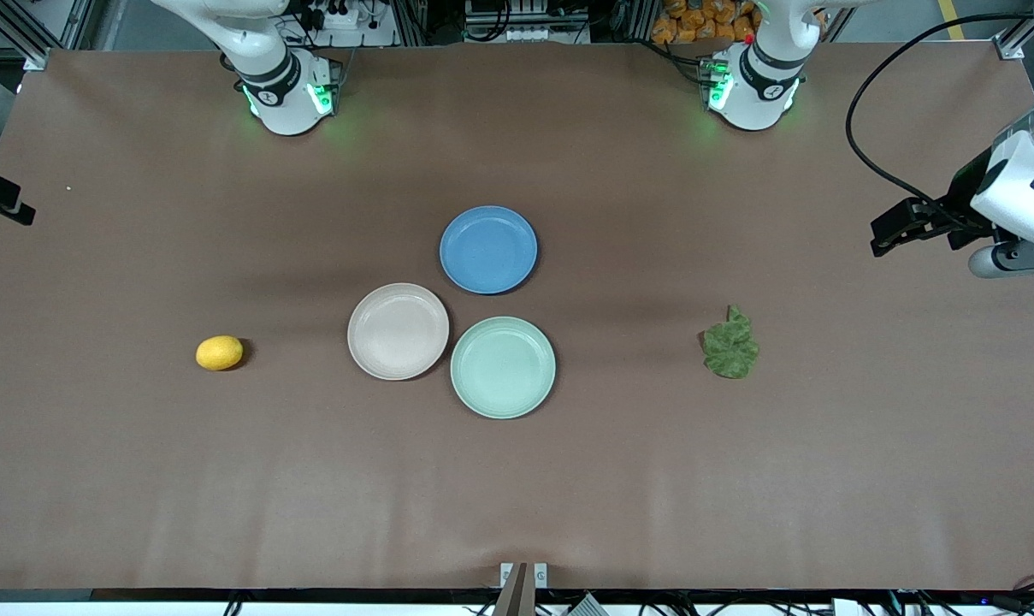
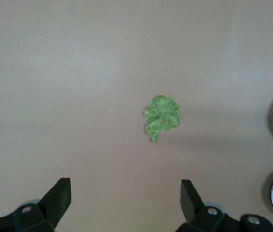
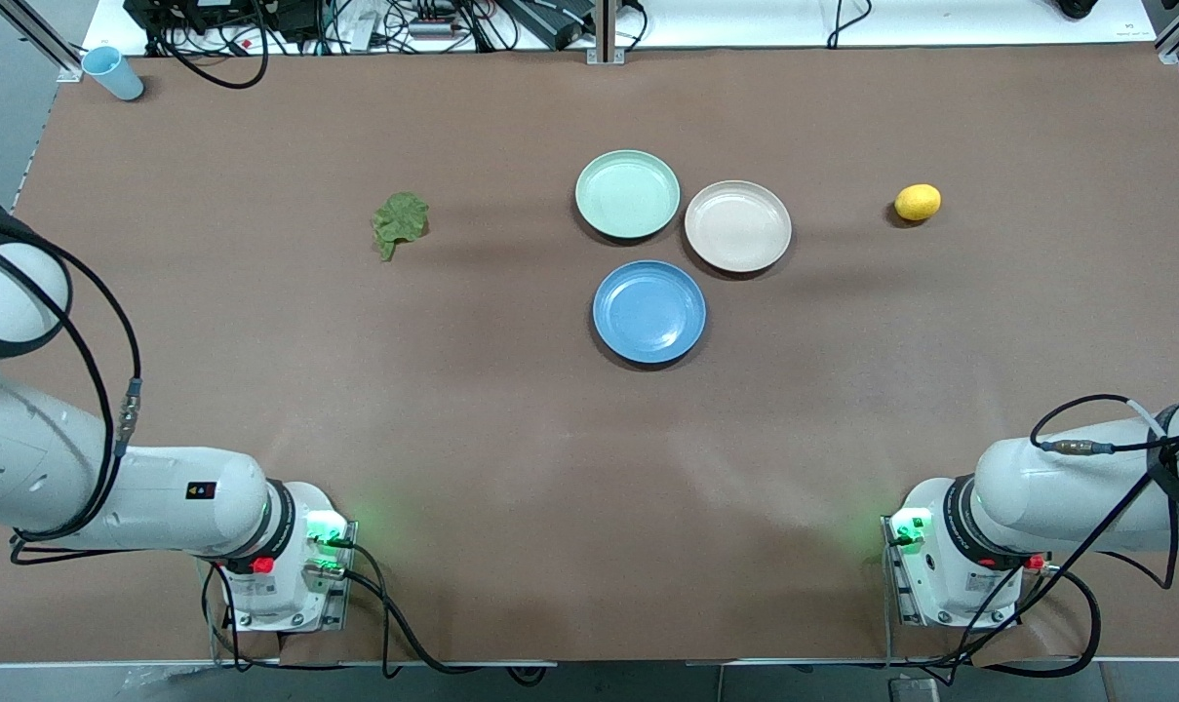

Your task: Place lemon and lettuce in plates

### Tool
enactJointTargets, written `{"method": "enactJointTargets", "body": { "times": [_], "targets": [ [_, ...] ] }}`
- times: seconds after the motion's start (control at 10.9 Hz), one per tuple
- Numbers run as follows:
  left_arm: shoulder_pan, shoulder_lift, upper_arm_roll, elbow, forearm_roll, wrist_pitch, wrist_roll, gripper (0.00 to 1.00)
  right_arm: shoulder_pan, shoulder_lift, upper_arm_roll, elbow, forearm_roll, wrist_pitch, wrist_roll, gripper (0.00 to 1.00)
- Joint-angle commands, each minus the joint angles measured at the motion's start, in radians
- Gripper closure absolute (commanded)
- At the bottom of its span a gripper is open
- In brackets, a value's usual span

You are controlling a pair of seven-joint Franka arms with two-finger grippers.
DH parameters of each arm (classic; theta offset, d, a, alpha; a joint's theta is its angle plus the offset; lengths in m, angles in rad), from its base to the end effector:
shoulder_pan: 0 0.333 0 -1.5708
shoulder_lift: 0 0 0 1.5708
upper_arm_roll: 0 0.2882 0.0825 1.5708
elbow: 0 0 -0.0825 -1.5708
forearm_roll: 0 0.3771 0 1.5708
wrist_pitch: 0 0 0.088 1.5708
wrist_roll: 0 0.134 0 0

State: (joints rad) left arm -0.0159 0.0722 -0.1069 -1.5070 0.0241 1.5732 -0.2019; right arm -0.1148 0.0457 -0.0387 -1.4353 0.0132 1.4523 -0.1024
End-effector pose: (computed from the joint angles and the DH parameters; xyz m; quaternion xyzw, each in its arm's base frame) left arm 0.5643 -0.0645 0.5595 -0.9992 -0.0396 0.0014 0.0085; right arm 0.5418 -0.0814 0.5967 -0.9996 0.0249 0.0135 0.0075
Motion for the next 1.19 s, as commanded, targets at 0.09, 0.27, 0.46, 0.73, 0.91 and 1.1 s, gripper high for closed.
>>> {"method": "enactJointTargets", "body": {
  "times": [0.09, 0.27, 0.46, 0.73, 0.91, 1.1],
  "targets": [
    [0.005, -0.003, -0.004, -0.002, -0.012, -0.001, 0.024, 0.00, -0.011, -0.007, 0.007, -0.017, -0.010, 0.008, 0.004, 0.00],
    [0.010, -0.003, -0.005, -0.001, -0.012, -0.001, 0.024, 0.00, -0.037, -0.010, 0.008, -0.016, -0.009, -0.006, -0.010, 0.00],
    [0.010, 0.006, -0.005, -0.001, -0.012, -0.001, 0.024, 0.00, -0.028, -0.004, 0.011, -0.017, -0.009, 0.005, -0.010, 0.00],
    [0.010, 0.009, -0.004, -0.001, -0.012, -0.001, 0.024, 0.00, -0.035, -0.013, 0.011, -0.022, 0.001, 0.003, -0.010, 0.00],
    [0.010, 0.011, -0.004, -0.001, -0.010, -0.001, 0.024, 0.00, -0.031, -0.009, 0.013, -0.025, 0.007, 0.000, -0.010, 0.00],
    [0.011, 0.011, -0.004, -0.001, -0.010, 0.001, 0.024, 0.00, -0.029, -0.007, 0.014, -0.028, 0.007, 0.002, -0.010, 0.00]
  ]
}}
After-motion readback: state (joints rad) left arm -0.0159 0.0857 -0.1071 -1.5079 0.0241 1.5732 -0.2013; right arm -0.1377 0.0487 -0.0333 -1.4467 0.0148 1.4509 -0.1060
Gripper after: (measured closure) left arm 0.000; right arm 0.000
